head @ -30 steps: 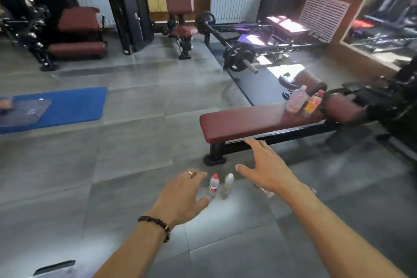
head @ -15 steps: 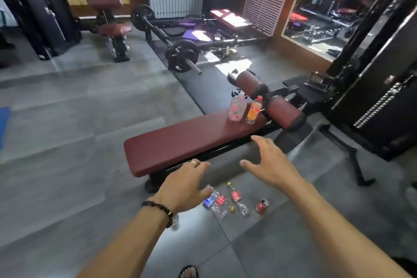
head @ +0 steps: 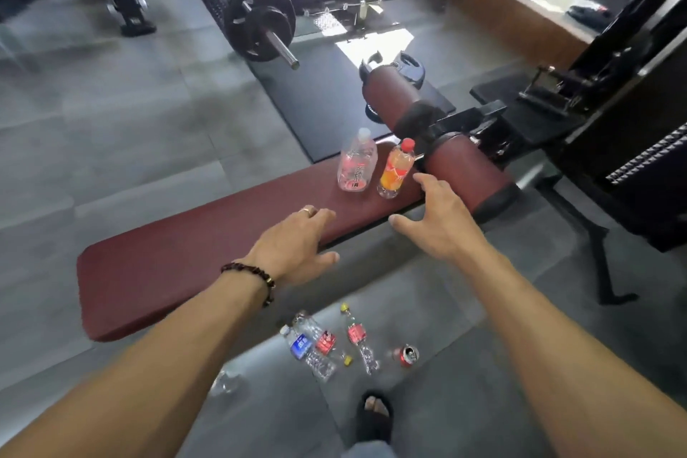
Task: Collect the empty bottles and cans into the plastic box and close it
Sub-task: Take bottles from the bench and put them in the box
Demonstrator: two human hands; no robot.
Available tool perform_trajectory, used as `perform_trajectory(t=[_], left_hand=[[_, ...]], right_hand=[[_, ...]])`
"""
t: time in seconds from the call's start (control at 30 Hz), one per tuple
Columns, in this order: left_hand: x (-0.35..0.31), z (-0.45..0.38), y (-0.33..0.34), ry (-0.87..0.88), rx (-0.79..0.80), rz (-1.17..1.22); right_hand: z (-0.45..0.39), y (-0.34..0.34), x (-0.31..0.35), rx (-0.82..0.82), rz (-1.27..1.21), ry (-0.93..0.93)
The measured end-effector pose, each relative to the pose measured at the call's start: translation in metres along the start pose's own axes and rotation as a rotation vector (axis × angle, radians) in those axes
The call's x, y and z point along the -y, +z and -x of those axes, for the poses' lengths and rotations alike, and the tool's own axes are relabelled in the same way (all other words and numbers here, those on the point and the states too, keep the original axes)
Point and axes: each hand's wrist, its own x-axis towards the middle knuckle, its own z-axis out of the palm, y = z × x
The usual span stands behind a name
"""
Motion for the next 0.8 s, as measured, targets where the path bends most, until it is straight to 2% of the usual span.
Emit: perform_trajectory(t=[0.23, 0.4, 0.57, 0.67, 0.8], left_hand=[[-0.011, -0.199, 0.033, -0.080, -0.106, 0.046], [-0.007, -0.298, 0.043, -0.056, -0.235, -0.093], [0.011, -0.336, 0.045, -0.120, -0.143, -0.116], [0.021, -0.339, 0.050, -0.139, -0.059, -0.139], [0.022, -0.334, 0.056, -0.112, -0.141, -0.167]], right_hand=[[-0.189, 0.013, -0.085, 0.003, -0.046, -0.015], [-0.274, 0.031, -0.116, 0.048, -0.078, -0.067], [-0.300, 0.049, -0.126, 0.211, -0.115, -0.083], [-0.304, 0.054, -0.128, 0.234, -0.113, -0.069], [-0.305, 0.056, -0.123, 0.217, -0.109, -0.102]])
